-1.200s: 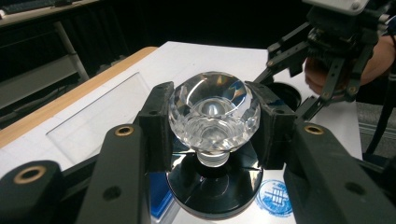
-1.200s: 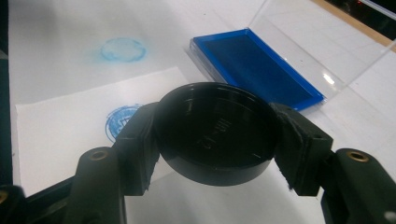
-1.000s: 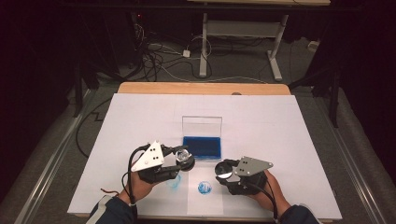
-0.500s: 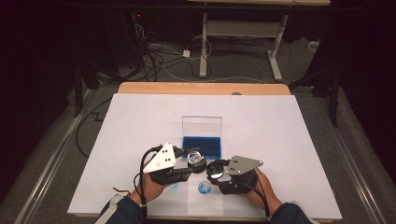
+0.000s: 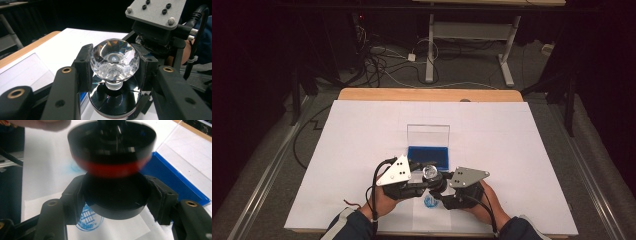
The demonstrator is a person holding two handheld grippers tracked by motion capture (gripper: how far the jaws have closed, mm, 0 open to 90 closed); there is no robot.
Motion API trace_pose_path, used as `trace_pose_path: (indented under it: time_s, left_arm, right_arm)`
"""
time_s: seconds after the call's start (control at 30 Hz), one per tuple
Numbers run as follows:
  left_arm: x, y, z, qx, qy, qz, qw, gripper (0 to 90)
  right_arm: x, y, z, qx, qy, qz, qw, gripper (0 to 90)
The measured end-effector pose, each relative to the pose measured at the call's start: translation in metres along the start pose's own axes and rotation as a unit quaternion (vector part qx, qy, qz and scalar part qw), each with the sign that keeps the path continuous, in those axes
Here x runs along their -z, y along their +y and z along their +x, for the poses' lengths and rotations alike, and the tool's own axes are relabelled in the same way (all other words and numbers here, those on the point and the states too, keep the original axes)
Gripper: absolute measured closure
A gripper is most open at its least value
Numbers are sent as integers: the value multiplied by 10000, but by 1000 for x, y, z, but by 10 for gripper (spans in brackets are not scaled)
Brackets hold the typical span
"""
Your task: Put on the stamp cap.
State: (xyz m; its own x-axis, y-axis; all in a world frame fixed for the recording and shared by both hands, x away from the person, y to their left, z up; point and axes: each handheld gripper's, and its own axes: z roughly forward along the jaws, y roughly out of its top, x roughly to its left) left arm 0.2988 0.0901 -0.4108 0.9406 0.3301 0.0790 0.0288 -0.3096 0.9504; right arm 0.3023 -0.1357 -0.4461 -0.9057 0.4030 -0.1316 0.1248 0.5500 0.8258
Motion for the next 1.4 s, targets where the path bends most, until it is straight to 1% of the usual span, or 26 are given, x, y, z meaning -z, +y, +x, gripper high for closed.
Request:
trace_pose_path:
  time_s: [0.07, 0.2, 0.53, 0.57, 0.6, 0.67, 0.93, 1.1, 1.2, 1.4]
  left_arm:
    - [-2, -1, -1, 2, -35, -5, 10000, 540]
    - [-5, -3, -3, -39, -36, 55, 10000, 540]
    - [-11, -7, -5, -90, 5, 120, 9999, 540]
    - [-11, -8, -6, -78, 1, 94, 9999, 540]
    - [-11, -9, -6, -72, 8, 61, 10000, 540]
    - [-12, -9, -6, -82, -3, 71, 9999, 541]
    - [-13, -11, -5, -16, -42, 41, 10000, 540]
    - [-13, -12, -4, 36, -118, 28, 9999, 540]
    - [-14, -13, -4, 66, -128, 44, 9999, 540]
    - [-15, -13, -5, 28, -122, 93, 9999, 540]
  right_arm:
    - [0, 1, 1, -40, 20, -22, 10000, 381]
    - [0, 2, 2, -15, 60, -50, 10000, 381]
    - [2, 2, 3, -88, 86, -92, 9999, 381]
    - [3, 3, 3, -91, 85, -108, 9999, 381]
    - [3, 3, 3, -59, 78, -82, 9999, 381]
    - [3, 3, 3, -77, 96, -89, 9999, 381]
    - [3, 3, 4, -90, 89, -46, 9999, 382]
    - [3, 3, 4, -94, 106, -15, 9999, 382]
    - [2, 2, 4, -93, 117, 14, 9999, 382]
    - [2, 2, 4, -36, 87, 71, 9999, 382]
